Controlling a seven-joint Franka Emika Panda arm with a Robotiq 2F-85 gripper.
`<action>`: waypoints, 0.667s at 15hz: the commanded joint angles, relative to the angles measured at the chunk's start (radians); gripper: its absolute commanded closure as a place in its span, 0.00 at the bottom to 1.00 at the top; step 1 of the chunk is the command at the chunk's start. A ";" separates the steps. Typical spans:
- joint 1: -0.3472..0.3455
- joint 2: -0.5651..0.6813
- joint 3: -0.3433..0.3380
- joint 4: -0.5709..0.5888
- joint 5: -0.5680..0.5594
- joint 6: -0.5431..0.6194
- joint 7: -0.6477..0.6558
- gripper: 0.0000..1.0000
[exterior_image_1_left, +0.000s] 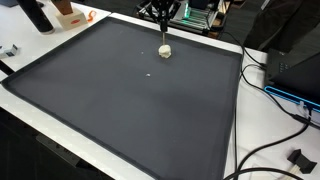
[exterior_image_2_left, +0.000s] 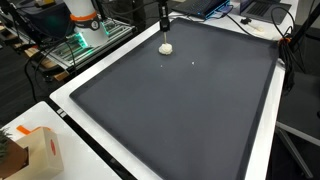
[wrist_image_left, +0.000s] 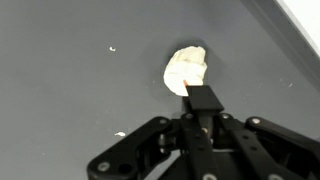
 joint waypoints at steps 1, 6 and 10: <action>-0.006 0.030 -0.002 0.003 0.045 0.029 -0.054 0.97; -0.016 0.061 0.004 0.015 0.052 0.019 -0.068 0.97; -0.025 0.091 0.009 0.028 0.047 0.018 -0.069 0.97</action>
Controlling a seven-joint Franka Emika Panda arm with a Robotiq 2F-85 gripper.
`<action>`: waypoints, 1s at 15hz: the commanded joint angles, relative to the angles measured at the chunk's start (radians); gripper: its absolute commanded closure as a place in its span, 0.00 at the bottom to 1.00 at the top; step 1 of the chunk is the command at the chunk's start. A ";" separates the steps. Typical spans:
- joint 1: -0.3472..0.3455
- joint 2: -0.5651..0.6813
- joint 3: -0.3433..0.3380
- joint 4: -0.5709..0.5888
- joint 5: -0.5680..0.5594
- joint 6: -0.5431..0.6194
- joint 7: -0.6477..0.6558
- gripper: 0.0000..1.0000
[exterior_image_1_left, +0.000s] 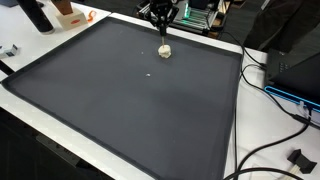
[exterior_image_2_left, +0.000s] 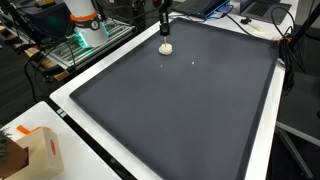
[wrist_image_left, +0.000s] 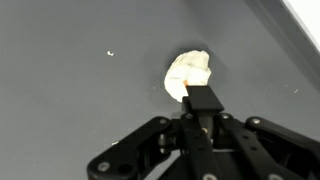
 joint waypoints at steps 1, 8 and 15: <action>-0.015 0.042 0.011 0.017 0.029 0.005 -0.034 0.97; -0.029 0.103 0.026 0.051 0.044 -0.003 -0.055 0.97; -0.052 0.151 0.046 0.079 0.034 -0.007 -0.047 0.97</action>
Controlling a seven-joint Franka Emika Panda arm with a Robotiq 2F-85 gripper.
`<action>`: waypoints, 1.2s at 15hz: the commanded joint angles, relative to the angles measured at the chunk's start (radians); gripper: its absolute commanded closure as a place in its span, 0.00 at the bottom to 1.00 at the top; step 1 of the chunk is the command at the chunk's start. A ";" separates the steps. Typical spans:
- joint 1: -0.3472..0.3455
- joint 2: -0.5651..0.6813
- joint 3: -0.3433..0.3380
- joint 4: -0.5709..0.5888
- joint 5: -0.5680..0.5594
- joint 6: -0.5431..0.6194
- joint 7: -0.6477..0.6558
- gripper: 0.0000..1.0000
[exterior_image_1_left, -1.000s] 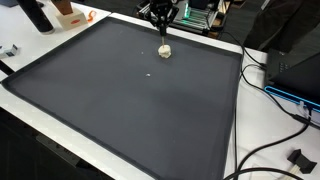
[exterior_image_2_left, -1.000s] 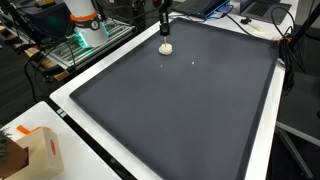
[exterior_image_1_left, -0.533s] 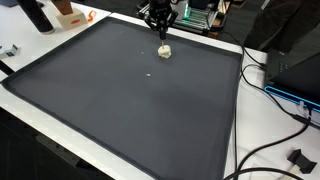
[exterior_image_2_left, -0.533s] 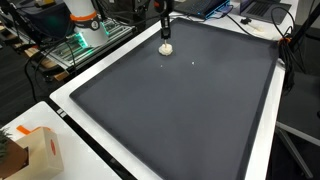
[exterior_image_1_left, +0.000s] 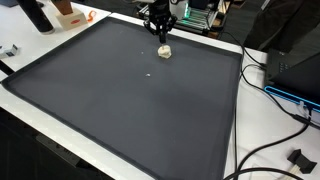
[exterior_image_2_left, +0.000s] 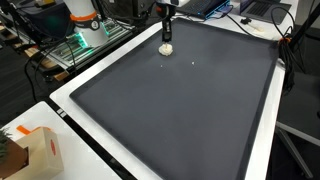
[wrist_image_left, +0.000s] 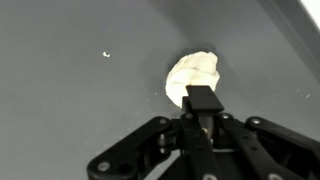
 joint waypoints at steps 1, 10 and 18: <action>-0.027 0.041 0.023 0.020 0.023 -0.007 -0.024 0.97; -0.028 -0.030 0.043 0.009 -0.003 -0.048 0.022 0.97; 0.003 -0.196 0.064 -0.002 -0.040 -0.129 0.110 0.97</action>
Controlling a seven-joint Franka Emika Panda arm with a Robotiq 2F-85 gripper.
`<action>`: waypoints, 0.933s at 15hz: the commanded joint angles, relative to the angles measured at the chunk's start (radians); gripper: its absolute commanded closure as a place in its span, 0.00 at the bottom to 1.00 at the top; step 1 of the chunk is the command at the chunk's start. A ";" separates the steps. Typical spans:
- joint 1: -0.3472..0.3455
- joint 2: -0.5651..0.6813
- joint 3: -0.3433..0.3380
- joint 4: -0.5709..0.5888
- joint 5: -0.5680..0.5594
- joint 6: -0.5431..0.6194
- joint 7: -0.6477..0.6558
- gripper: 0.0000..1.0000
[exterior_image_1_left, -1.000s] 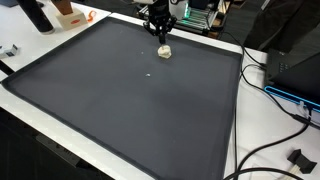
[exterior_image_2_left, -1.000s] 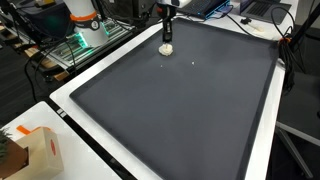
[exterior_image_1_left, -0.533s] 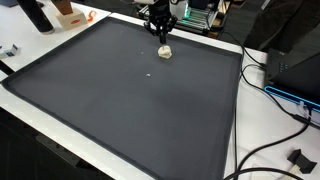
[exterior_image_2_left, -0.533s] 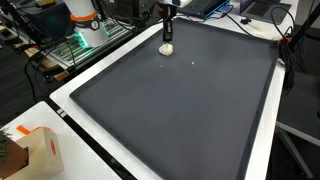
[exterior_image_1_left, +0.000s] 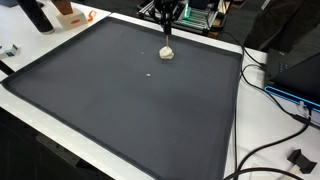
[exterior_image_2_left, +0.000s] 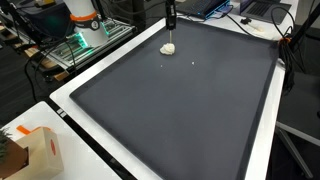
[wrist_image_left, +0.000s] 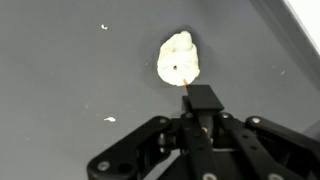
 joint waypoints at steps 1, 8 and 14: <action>0.017 -0.111 0.008 -0.022 -0.022 -0.062 0.085 0.97; 0.054 -0.234 0.009 -0.004 -0.011 -0.125 0.256 0.97; 0.065 -0.242 -0.002 0.015 -0.006 -0.130 0.304 0.87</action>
